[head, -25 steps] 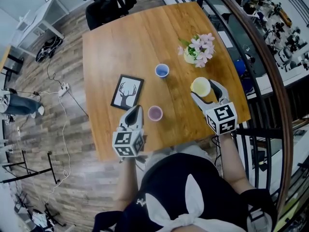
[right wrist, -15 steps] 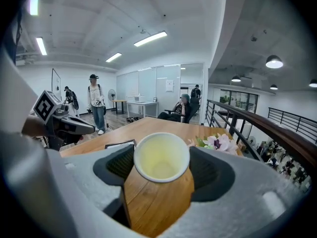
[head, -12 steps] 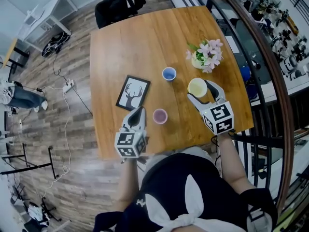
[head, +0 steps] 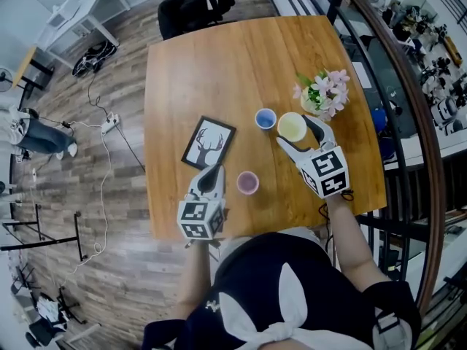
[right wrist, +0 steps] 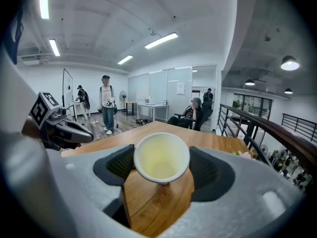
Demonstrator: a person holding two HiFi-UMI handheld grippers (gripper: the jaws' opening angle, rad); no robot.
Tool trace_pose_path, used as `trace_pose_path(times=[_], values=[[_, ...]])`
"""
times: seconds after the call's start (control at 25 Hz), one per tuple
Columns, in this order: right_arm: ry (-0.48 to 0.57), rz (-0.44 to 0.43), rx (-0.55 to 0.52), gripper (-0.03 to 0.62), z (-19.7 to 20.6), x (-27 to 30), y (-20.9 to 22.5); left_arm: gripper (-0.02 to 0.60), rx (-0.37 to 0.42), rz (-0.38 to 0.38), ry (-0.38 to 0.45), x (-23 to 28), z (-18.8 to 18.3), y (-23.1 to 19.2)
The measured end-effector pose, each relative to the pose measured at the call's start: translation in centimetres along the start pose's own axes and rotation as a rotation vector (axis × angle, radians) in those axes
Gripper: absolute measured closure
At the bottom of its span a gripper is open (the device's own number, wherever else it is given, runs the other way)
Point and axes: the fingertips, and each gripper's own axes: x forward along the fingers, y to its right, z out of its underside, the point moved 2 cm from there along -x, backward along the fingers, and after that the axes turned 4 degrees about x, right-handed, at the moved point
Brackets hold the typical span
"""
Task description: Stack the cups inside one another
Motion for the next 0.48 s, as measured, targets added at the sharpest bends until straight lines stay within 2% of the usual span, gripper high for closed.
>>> trace_pose_path(times=[0.48], values=[[0.001, -0.063, -0.046, 0.25, -2.2, 5.6, 0.7, 0.558, -0.03, -0.033, -0.02, 1.4, 0.0, -1.5]])
